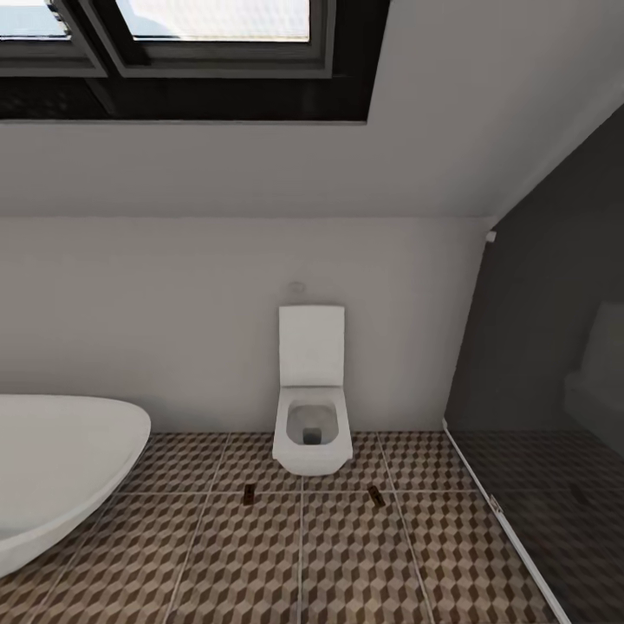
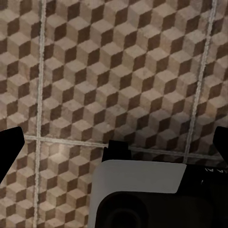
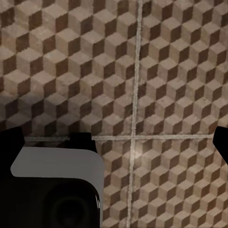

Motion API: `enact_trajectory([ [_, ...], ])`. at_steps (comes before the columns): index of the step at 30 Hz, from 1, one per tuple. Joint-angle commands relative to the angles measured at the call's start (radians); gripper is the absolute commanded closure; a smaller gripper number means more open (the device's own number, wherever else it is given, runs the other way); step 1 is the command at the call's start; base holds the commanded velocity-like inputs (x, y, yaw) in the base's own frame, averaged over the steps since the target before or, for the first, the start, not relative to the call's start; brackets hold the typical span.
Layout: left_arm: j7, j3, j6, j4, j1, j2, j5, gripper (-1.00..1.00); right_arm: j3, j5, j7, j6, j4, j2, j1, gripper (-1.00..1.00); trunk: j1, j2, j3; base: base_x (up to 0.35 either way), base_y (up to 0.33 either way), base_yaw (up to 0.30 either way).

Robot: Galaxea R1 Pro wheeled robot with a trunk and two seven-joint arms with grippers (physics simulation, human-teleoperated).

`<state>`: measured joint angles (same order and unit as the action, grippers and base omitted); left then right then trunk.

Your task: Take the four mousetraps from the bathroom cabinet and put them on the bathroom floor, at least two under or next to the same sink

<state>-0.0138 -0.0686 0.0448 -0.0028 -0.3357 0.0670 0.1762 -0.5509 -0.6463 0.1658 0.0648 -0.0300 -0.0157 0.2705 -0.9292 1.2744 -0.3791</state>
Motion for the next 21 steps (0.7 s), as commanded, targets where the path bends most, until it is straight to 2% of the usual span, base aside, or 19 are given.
enact_trajectory([
  [1,-0.001,-0.007,0.005,0.0,-0.001,0.0,0.01,-1.0,-0.009,-0.008,0.005,0.005,-0.003,-0.001,0.001,-1.0,0.0,0.001,0.0,0.0,0.0,0.0],
  [21,-0.002,-0.008,0.004,0.0,0.0,0.0,0.008,-1.0,-0.011,-0.004,0.006,-0.005,-0.003,-0.002,0.001,-1.0,0.0,0.001,0.003,0.0,0.0,0.0],
])
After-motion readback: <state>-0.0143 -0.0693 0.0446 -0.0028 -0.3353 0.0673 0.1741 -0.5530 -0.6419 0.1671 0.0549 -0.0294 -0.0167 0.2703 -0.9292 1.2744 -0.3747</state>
